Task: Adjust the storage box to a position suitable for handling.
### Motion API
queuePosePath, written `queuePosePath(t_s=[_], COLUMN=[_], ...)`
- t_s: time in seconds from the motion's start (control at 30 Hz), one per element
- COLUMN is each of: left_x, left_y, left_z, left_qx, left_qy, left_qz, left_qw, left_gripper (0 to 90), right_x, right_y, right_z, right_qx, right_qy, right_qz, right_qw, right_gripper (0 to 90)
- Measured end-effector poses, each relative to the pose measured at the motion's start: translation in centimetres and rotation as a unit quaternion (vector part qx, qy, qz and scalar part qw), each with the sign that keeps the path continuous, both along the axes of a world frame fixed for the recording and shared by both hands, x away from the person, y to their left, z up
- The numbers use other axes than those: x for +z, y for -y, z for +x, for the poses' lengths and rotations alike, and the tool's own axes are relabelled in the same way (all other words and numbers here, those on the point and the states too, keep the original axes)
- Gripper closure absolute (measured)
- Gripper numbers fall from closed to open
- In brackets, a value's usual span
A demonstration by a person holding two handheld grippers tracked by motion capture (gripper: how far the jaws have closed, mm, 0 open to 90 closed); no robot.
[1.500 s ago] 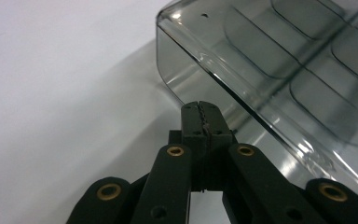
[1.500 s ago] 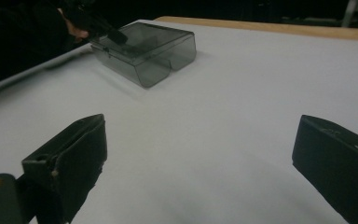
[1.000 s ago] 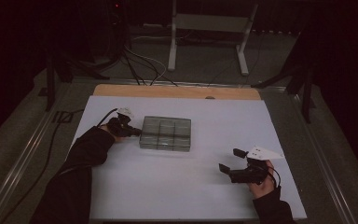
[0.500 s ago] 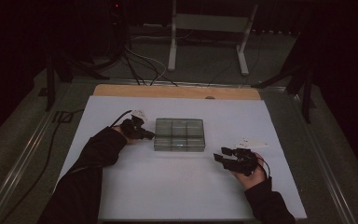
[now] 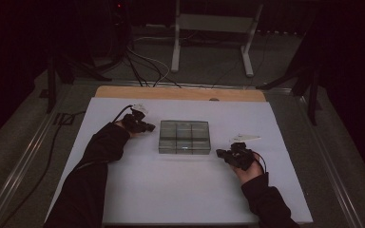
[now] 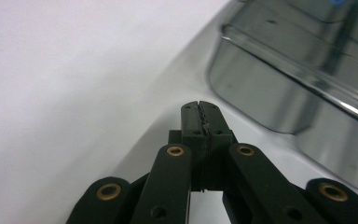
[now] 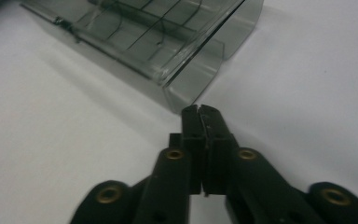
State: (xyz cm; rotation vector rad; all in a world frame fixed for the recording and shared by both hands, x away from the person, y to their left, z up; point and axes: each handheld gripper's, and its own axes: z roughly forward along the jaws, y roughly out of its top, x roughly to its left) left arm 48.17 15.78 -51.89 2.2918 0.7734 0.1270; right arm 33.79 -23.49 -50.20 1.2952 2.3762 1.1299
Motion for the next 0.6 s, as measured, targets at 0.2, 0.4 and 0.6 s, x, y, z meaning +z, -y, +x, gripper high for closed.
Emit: queuePosePath(t_s=[0.2, 0.4, 0.6], left_x=[-0.1, 0.1, 0.3], left_y=[0.3, 1.3, 1.9], left_z=[1.4, 1.8, 1.6], left_qx=[0.008, -0.004, -0.018], left_qy=[0.009, 0.017, 0.020], left_qz=[-0.014, -0.021, -0.023], left_qw=[0.9998, 0.9996, 0.9994], left_gripper=[90.0, 90.0, 90.0], right_x=[-0.3, -0.6, -0.6], right_y=[-1.0, -1.2, -1.2], right_z=[0.7, 1.0, 1.1], right_qx=[0.000, -0.005, -0.004], right_qy=[-0.013, -0.020, -0.024], right_qz=[0.001, -0.001, 0.004], right_qw=[0.9999, 0.9998, 0.9997], right_gripper=[90.0, 90.0, 90.0])
